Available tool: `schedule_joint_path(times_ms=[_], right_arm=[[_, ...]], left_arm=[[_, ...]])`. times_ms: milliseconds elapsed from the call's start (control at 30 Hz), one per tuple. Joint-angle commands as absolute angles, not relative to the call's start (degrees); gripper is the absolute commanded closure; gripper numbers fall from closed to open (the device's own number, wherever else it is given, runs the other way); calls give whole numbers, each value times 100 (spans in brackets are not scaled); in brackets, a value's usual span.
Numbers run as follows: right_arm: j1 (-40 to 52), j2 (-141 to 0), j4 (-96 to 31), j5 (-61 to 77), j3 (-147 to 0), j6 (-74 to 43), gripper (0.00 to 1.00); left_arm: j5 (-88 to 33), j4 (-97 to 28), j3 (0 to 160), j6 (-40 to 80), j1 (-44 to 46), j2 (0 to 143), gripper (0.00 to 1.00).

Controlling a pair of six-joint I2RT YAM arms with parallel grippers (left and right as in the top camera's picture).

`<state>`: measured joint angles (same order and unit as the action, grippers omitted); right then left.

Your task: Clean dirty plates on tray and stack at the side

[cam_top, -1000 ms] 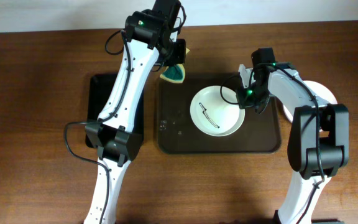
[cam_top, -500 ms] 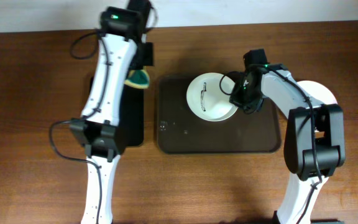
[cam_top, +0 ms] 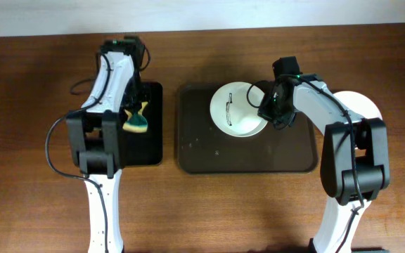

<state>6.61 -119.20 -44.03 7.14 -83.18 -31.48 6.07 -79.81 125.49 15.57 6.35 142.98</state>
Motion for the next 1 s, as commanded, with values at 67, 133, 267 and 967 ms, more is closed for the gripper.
schedule_joint_path(times_ms=[67,133,267,967], right_arm=[[744,-12040,-4364,552,-8152,-3218,96],[744,-12040,-4359,552,-8152,-3218,96],[744,-12040,-4351,563,-8152,-3186,96],[755,-12040,-4539,1723,-7975,-2250,96]], left_arm=[[515,-7170,11500,1490,652,14267,100],[515,-7113,11456,1490,674,14267,100],[320,-7177,11756,1481,674,14158,100],[-1525,-6936,12619,880,1953,13039,100]])
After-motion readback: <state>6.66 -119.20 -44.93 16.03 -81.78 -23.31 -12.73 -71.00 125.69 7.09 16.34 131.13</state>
